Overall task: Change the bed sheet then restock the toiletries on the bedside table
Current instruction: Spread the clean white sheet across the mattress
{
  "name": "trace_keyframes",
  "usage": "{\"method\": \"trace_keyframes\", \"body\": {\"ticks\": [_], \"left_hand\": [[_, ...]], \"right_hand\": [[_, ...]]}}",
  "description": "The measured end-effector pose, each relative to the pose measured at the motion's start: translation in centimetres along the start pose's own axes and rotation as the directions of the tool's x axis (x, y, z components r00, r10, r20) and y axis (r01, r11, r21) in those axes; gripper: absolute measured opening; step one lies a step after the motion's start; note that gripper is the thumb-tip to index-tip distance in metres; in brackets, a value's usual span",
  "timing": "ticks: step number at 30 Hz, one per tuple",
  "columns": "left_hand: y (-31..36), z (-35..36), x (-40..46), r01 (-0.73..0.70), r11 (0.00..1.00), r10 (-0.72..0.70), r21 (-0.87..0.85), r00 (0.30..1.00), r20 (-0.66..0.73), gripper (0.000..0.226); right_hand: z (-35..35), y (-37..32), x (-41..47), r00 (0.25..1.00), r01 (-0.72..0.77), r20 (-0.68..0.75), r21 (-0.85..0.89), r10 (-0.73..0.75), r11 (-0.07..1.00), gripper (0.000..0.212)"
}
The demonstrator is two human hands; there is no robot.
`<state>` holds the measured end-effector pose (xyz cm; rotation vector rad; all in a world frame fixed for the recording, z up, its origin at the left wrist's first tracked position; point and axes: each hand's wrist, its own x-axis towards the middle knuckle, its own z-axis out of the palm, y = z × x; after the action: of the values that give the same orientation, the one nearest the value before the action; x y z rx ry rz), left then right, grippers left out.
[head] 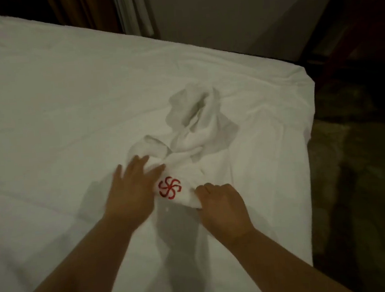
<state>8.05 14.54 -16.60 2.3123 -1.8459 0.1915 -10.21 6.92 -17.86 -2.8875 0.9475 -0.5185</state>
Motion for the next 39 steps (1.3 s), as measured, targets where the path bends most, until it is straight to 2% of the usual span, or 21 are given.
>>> {"method": "trace_keyframes", "body": {"ticks": [3, 4, 6, 8, 9, 11, 13, 15, 17, 18, 19, 21, 22, 24, 28, 30, 32, 33, 34, 37, 39], "left_hand": [[2.3, 0.5, -8.0, -0.228, 0.971, 0.234, -0.064, 0.966, 0.106, 0.098], [3.1, 0.2, -9.9, -0.272, 0.958, 0.283, -0.093, 0.95, 0.134, 0.1], [4.0, 0.0, -12.3, -0.255, 0.943, 0.279, -0.215, 0.956, 0.087, 0.075], [3.9, -0.3, -13.8, -0.257, 0.926, 0.278, -0.277, 0.96, 0.04, 0.029], [3.7, -0.6, -14.5, -0.26, 0.921, 0.292, -0.292, 0.954, 0.072, 0.015], [3.8, -2.1, -16.1, -0.183, 0.927, 0.278, -0.327, 0.921, 0.271, 0.007], [4.2, -3.6, -17.8, -0.143, 0.938, 0.296, -0.316, 0.806, 0.512, 0.041], [4.6, -5.2, -18.9, -0.159, 0.921, 0.374, -0.356, 0.617, 0.693, 0.038], [4.9, -6.3, -19.0, -0.051, 0.894, 0.42, -0.445, 0.441, 0.793, 0.028], [4.8, -6.4, -19.0, 0.077, 0.875, 0.404, -0.478, 0.425, 0.81, 0.026], [4.6, -6.6, -18.7, 0.177, 0.847, 0.37, -0.502, 0.481, 0.795, 0.025], [3.6, -6.1, -17.8, 0.2, 0.844, 0.194, -0.498, 0.751, 0.631, 0.028], [3.3, -5.9, -17.0, 0.189, 0.859, 0.094, -0.475, 0.855, 0.51, 0.032], [2.9, -5.6, -15.3, 0.222, 0.861, -0.06, -0.457, 0.937, 0.343, 0.047], [4.2, -4.2, -9.7, 0.393, 0.748, -0.215, -0.534, 0.906, 0.366, 0.08], [5.1, -2.4, -6.5, 0.576, 0.576, -0.303, -0.58, 0.809, 0.503, 0.091], [5.5, -0.4, -3.8, 0.747, 0.363, -0.316, -0.557, 0.661, 0.681, 0.096], [5.4, 0.4, -2.8, 0.783, 0.329, -0.295, -0.529, 0.617, 0.73, 0.094], [4.9, 1.2, -2.3, 0.793, 0.334, -0.288, -0.509, 0.6, 0.746, 0.084], [2.6, 1.8, -1.6, 0.77, 0.337, -0.364, -0.542, 0.637, 0.679, 0.017], [0.3, 1.0, -1.0, 0.706, 0.418, -0.371, -0.572, 0.707, 0.602, 0.014]], "right_hand": [[-0.1, -6.4, -3.9, 0.984, -0.17, 0.062, 0.09, 0.165, 0.981, 0.038], [-0.3, -8.1, -5.2, 0.974, -0.223, 0.08, 0.134, 0.214, 0.966, 0.038], [-1.1, -10.9, -8.0, 0.955, -0.273, 0.173, 0.206, 0.24, 0.94, 0.029], [-2.0, -12.4, -11.0, 0.907, -0.373, 0.332, 0.345, 0.259, 0.861, 0.027], [-2.5, -13.0, -12.3, 0.875, -0.436, 0.399, 0.405, 0.274, 0.804, 0.029], [-3.3, -13.5, -14.3, 0.805, -0.583, 0.436, 0.461, 0.402, 0.669, 0.027], [-3.7, -13.6, -15.1, 0.657, -0.748, 0.458, 0.498, 0.599, 0.439, 0.03], [-3.4, -13.7, -15.3, 0.528, -0.827, 0.521, 0.493, 0.671, 0.268, 0.038], [-2.7, -13.7, -15.6, 0.506, -0.844, 0.533, 0.467, 0.677, 0.263, 0.043], [-2.5, -13.7, -15.7, 0.512, -0.843, 0.526, 0.459, 0.679, 0.28, 0.045], [-2.4, -13.8, -15.7, 0.518, -0.841, 0.512, 0.451, 0.685, 0.299, 0.047], [-2.2, -13.6, -15.3, 0.529, -0.836, 0.49, 0.441, 0.693, 0.326, 0.05], [-2.3, -13.4, -14.7, 0.534, -0.834, 0.48, 0.433, 0.696, 0.342, 0.05], [-2.6, -12.5, -13.0, 0.562, -0.814, 0.444, 0.447, 0.698, 0.37, 0.047], [-2.9, -9.1, -7.7, 0.64, -0.743, 0.324, 0.491, 0.697, 0.454, 0.041], [-2.5, -7.4, -5.0, 0.655, -0.737, 0.337, 0.483, 0.676, 0.473, 0.041], [-1.9, -6.0, -2.8, 0.678, -0.724, 0.351, 0.467, 0.645, 0.507, 0.04], [-1.6, -5.4, -1.9, 0.688, -0.717, 0.352, 0.46, 0.634, 0.523, 0.039], [-1.1, -4.9, -0.9, 0.688, -0.719, 0.357, 0.451, 0.631, 0.529, 0.039], [0.3, -3.2, 1.6, 0.623, -0.779, 0.412, 0.411, 0.665, 0.474, 0.043], [1.4, -2.6, 3.3, 0.563, -0.819, 0.44, 0.408, 0.699, 0.403, 0.054]]}}
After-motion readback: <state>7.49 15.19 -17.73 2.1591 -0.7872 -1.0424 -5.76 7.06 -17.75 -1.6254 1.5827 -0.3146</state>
